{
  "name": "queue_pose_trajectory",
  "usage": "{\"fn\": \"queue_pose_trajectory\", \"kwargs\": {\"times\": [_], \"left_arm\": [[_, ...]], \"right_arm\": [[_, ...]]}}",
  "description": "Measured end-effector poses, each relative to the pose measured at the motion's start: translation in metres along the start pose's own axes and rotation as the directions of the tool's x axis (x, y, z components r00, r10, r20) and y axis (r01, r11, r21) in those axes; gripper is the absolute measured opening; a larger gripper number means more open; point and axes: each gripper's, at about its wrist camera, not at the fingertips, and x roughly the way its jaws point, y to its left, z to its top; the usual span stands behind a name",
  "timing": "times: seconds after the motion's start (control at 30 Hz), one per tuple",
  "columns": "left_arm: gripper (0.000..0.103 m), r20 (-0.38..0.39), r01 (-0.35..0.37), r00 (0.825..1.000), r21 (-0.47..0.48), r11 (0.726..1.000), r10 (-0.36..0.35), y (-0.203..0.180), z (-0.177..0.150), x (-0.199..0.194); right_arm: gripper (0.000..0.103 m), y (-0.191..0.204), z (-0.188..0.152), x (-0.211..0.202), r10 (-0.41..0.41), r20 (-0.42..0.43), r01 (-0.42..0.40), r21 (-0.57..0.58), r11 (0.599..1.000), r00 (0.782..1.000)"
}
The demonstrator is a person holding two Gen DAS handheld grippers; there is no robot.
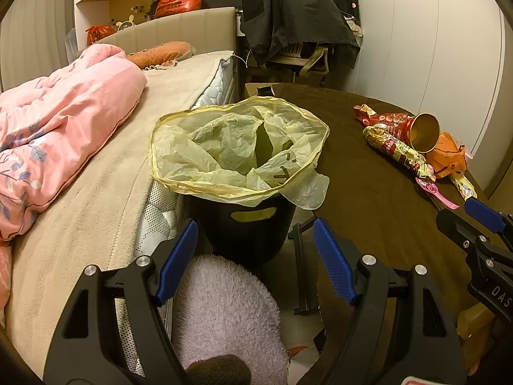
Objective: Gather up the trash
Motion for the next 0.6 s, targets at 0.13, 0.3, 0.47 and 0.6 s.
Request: {"fn": "queue_pose_trajectory", "kwargs": {"times": [0.13,0.3,0.47,0.6], "left_arm": [[0.071,0.007,-0.002,1.0,-0.001,1.0,0.002,-0.0003,0.0005,-0.0014],[0.071,0.018,-0.005,1.0,-0.001,1.0,0.005,-0.0009,0.0006,-0.0043],[0.071,0.023,-0.006,1.0,0.001,1.0,0.006,-0.0016,0.0006,-0.0059],[0.071,0.024,-0.006,1.0,0.001,1.0,0.006,-0.0012,0.0007,-0.0064]], "right_arm": [[0.067,0.0005,0.0003,-0.0008,0.001,0.0,-0.001,0.0,1.0,1.0],[0.067,-0.0007,0.0012,-0.0018,-0.003,0.005,0.003,0.006,1.0,1.0],[0.067,-0.0022,0.0015,-0.0013,-0.006,0.002,0.006,0.008,1.0,1.0],[0.067,-0.0021,0.0015,-0.0009,-0.004,0.001,0.004,0.007,1.0,1.0]]}}
